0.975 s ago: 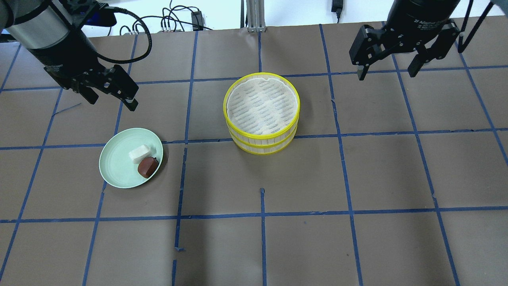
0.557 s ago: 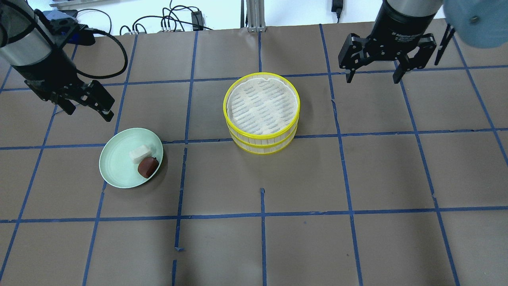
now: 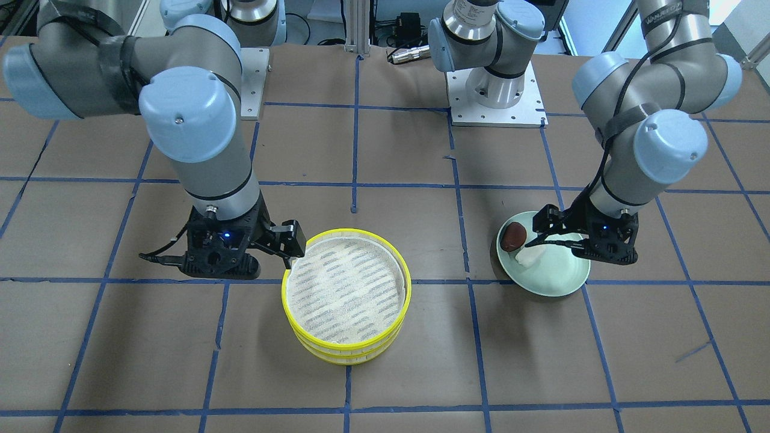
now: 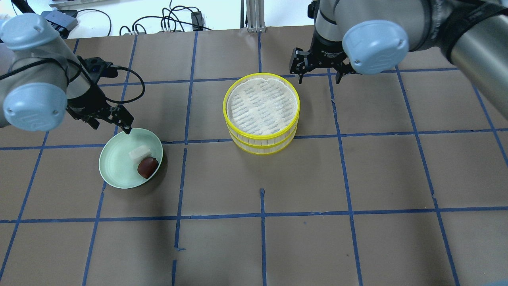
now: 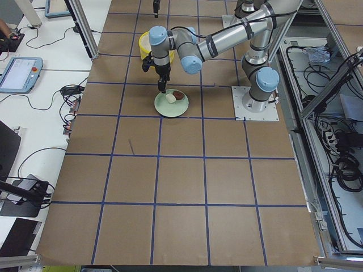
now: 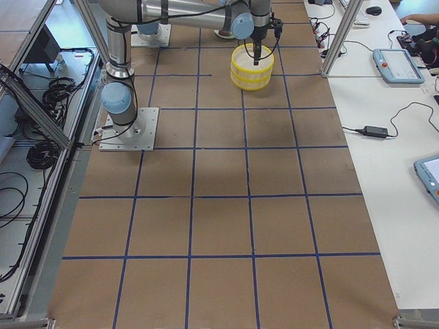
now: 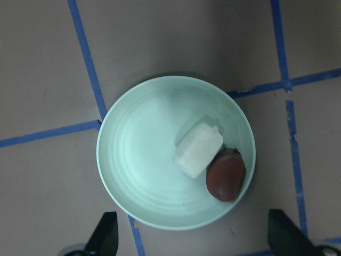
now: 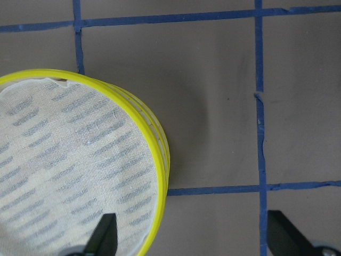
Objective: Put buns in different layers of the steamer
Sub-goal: 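Grasp the white bun with the left gripper while the right grips the steamer rim, then lift the top steamer layer aside with the right gripper while the left lifts the bun, then place the white bun in the bottom layer with left gripper while right lowers top layer, then stack the top layer back with the right gripper while the left returns to the plate, then grasp the brown bun on the plate with the left gripper and lift it, then carry the brown bun toward the steamer with the left gripper while the right withdraws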
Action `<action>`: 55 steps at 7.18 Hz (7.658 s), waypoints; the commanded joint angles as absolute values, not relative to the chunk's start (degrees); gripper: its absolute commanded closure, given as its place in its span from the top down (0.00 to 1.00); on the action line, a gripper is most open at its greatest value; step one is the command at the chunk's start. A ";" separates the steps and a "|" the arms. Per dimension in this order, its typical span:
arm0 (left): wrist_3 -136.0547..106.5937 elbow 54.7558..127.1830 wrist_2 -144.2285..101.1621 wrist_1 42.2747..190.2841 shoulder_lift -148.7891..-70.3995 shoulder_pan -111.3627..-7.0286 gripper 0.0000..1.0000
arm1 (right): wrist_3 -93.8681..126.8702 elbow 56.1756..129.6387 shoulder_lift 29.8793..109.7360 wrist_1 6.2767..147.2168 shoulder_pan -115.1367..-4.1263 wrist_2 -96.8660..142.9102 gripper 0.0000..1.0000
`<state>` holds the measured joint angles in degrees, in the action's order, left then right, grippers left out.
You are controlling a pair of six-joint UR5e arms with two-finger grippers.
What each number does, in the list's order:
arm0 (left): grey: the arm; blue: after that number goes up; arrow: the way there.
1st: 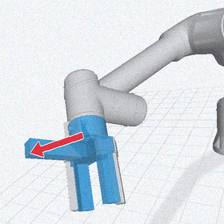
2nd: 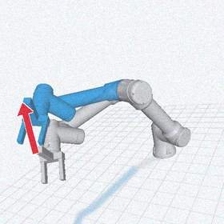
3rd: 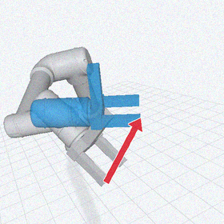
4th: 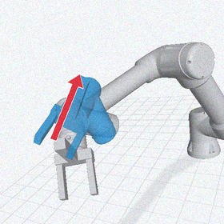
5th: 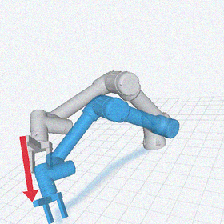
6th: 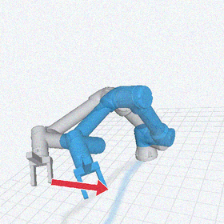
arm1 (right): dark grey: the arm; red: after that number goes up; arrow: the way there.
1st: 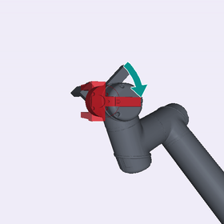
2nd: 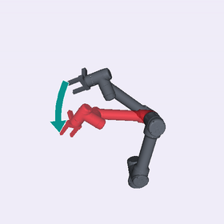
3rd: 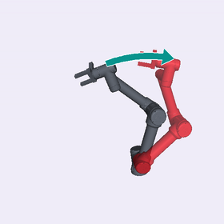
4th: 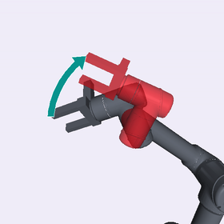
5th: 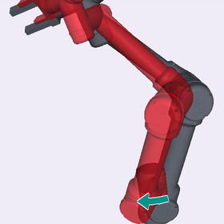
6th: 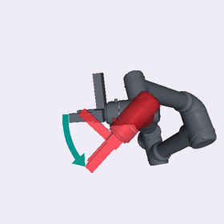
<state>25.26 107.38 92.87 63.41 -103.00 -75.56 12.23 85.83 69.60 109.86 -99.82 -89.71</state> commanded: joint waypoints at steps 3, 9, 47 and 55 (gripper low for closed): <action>24.61 111.35 93.08 58.54 -109.33 -75.50 0.88 | 13.97 87.61 62.23 116.28 -100.90 -89.12 0.86; 19.51 110.74 92.90 54.77 -108.37 -75.59 0.01 | 14.69 89.90 66.34 111.92 -100.64 -89.74 0.04; 15.21 106.29 82.18 71.25 -96.16 -72.07 0.00 | 23.20 87.89 63.19 113.20 -102.83 -91.76 0.46; -27.89 96.15 69.71 61.41 -100.79 -96.30 0.01 | 0.12 80.68 86.90 86.85 -88.51 -89.30 1.00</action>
